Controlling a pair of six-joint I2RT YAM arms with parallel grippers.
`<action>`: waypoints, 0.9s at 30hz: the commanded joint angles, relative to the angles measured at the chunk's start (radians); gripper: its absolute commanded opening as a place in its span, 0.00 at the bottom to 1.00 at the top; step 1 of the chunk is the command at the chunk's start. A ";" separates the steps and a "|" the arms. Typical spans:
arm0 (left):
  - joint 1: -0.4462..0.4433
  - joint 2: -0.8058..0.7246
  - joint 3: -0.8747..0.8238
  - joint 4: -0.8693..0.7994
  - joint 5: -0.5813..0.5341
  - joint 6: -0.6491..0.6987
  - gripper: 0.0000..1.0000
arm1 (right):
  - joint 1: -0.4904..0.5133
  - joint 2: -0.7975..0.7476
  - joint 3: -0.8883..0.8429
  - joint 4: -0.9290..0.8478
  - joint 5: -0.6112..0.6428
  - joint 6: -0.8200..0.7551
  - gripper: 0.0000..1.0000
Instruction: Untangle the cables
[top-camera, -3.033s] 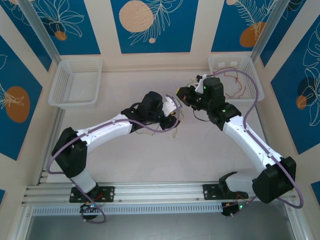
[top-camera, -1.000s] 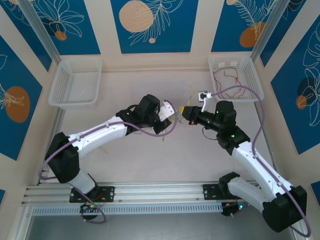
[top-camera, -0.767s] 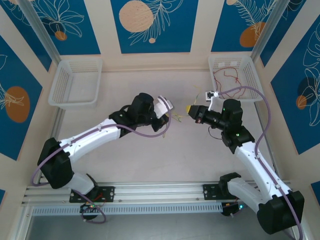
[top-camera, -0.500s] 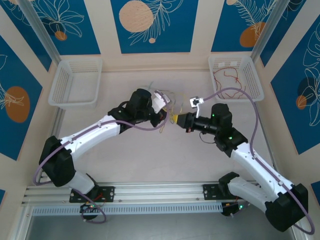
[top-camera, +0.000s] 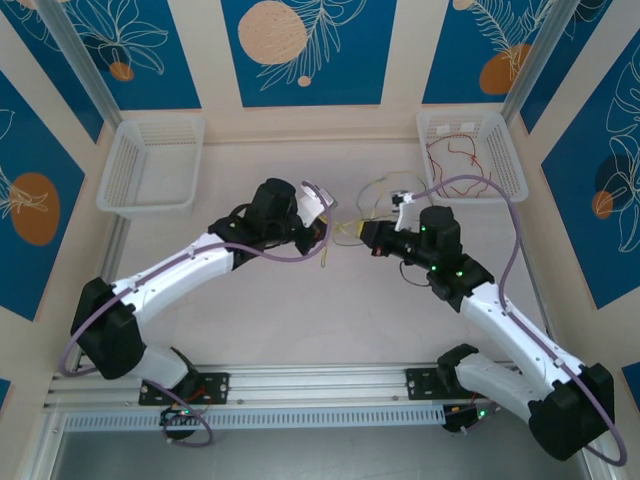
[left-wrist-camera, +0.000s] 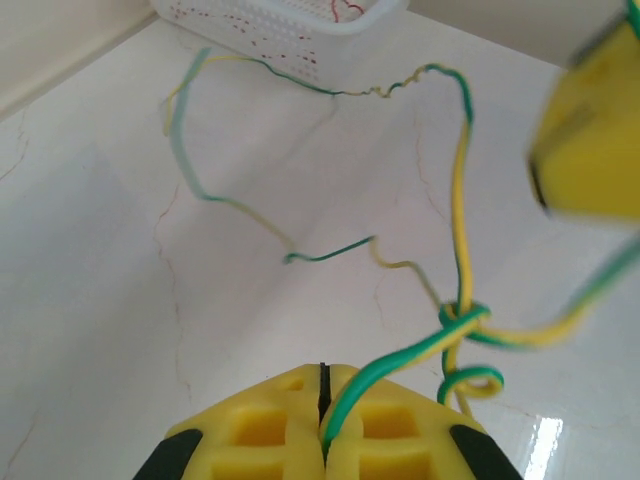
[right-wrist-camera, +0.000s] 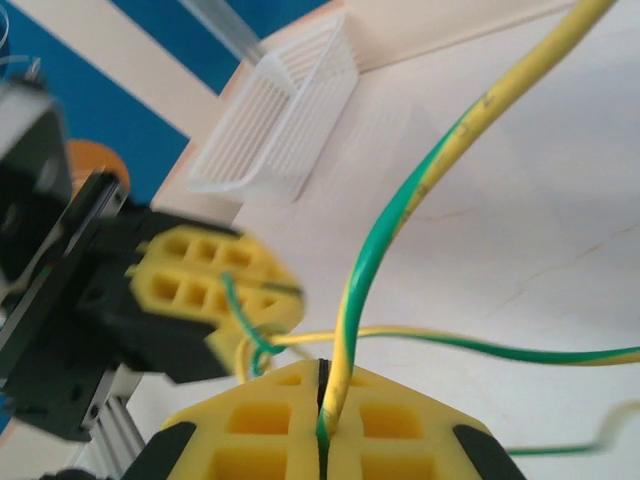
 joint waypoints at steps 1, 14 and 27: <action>0.006 -0.049 -0.027 -0.034 0.005 0.031 0.00 | -0.055 -0.042 0.025 -0.089 -0.001 0.012 0.00; -0.025 -0.034 -0.009 -0.035 0.067 0.027 0.00 | -0.001 0.018 0.076 -0.036 -0.055 0.033 0.00; -0.087 0.022 0.041 -0.051 0.056 0.044 0.00 | 0.052 0.096 0.114 0.048 -0.012 0.123 0.00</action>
